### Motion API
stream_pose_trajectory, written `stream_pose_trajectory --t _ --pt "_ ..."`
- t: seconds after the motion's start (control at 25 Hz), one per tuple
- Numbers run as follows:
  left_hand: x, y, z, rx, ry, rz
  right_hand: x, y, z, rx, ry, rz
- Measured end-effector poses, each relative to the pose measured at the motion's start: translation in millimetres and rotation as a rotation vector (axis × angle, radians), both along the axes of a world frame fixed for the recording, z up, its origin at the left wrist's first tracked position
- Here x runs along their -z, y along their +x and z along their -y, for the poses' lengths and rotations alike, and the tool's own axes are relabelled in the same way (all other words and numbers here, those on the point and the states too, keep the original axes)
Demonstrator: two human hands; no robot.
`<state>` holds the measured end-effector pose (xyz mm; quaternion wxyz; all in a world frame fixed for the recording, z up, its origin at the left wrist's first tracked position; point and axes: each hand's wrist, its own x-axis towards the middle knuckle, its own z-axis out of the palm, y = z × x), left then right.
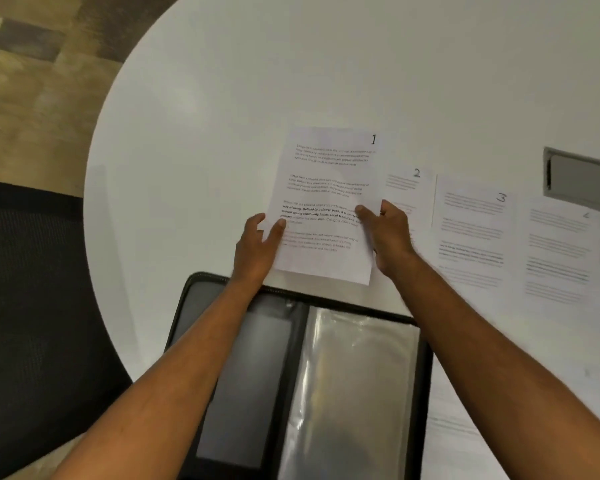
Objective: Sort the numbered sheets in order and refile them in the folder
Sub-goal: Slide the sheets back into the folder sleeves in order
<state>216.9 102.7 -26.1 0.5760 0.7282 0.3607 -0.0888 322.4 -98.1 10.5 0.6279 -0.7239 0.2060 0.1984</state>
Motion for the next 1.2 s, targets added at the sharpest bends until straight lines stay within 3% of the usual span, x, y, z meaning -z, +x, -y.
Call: stream_pose_trajectory --t 0.12,0.24,0.8,0.96,1.08,1.2 --pt "-22.0 -17.8 21.3 -0.170 -0.332 0.043 -22.2 -32.5 38.8 0.014 0.027 -0.022" --pt "-32.6 -47.9 43.4 -0.095 -0.410 0.045 -37.9 -70.3 79.5 0.021 0.040 -0.015" --pt "-80.6 -192.8 156.0 0.052 -0.326 0.016 -70.0 -229.5 216.8 -0.060 0.183 -0.062" --pt "-78.4 -206.6 170.2 0.088 -0.288 0.006 -60.7 -249.4 242.3 -0.111 0.035 -0.026" --pt "-72.4 -202.2 176.4 0.095 -0.223 -0.025 -52.9 -261.7 258.9 -0.020 -0.105 0.045" --pt "-53.6 -188.3 171.5 0.243 -0.017 -0.018 -53.4 -275.8 271.4 0.113 -0.171 0.089"
